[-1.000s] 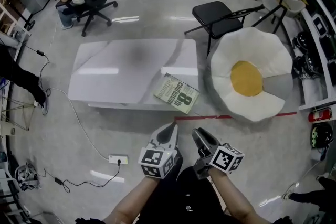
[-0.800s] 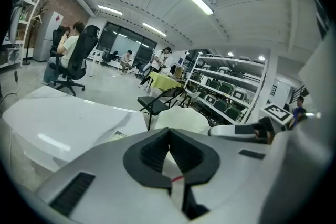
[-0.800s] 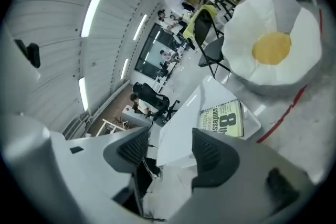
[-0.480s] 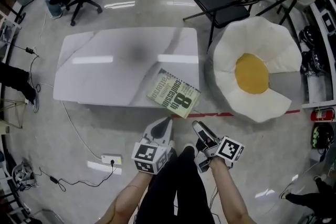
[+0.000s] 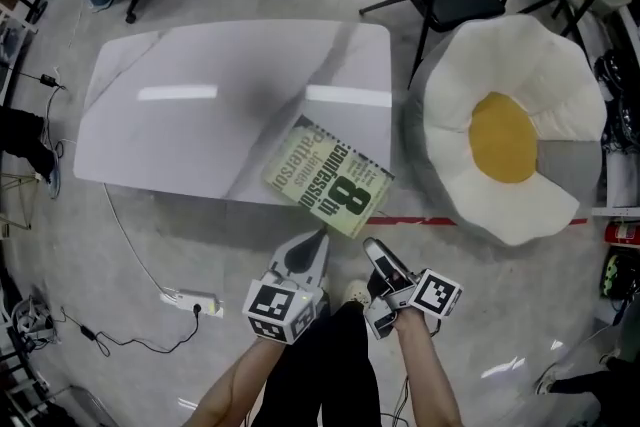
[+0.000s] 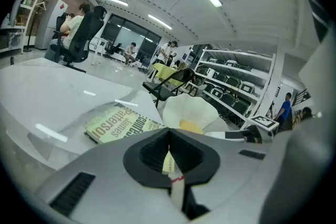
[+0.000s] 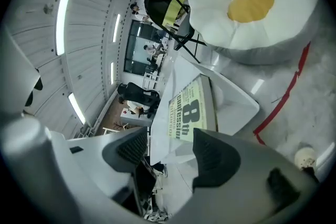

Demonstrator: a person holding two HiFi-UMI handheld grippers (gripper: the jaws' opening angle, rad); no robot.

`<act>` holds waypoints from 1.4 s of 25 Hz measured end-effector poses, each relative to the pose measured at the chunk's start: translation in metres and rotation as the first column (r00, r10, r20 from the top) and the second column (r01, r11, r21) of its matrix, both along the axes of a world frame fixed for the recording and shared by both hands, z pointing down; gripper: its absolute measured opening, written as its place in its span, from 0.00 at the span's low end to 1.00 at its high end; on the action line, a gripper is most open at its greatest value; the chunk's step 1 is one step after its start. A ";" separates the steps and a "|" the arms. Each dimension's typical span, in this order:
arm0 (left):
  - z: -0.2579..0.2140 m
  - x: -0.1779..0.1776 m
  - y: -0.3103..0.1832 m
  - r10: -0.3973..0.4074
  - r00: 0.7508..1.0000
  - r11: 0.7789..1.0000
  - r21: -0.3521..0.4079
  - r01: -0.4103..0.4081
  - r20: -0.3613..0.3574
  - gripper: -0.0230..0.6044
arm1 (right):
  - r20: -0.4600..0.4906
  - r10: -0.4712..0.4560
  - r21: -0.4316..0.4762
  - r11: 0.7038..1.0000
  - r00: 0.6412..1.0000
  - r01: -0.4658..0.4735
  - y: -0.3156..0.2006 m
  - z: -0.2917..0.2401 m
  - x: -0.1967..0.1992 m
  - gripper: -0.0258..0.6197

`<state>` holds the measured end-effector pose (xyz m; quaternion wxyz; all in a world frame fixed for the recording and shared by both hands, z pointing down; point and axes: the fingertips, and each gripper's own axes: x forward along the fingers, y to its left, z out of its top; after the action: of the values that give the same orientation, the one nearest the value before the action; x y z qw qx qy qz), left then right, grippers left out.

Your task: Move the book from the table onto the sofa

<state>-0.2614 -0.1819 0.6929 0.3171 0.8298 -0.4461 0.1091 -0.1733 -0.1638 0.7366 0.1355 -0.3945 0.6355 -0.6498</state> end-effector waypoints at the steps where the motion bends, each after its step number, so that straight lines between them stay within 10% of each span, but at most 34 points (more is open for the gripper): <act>1: 0.007 0.000 -0.001 -0.003 1.000 1.000 0.001 0.003 0.000 0.05 | 0.007 -0.001 -0.002 1.000 1.000 0.001 0.000 0.010 0.001 0.47; 23: 0.103 -0.005 0.014 -0.038 0.997 0.999 0.014 0.039 -0.065 0.05 | 0.332 -0.004 0.071 0.997 0.943 -0.021 -0.045 0.107 -0.041 0.45; 24: 0.105 -0.006 0.015 -0.037 0.997 0.999 0.010 0.038 -0.066 0.05 | 0.336 0.008 0.068 0.997 0.942 -0.032 -0.045 0.108 -0.042 0.32; 35: 0.080 -0.002 0.010 -0.013 0.998 1.000 0.026 0.015 -0.062 0.05 | 0.277 0.037 0.081 0.995 0.960 -0.062 -0.037 0.088 -0.033 0.30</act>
<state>-0.2636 -0.1717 0.7732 0.3207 0.8336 -0.4434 0.0754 -0.2063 -0.2005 0.8247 0.2561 -0.3098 0.6285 -0.6659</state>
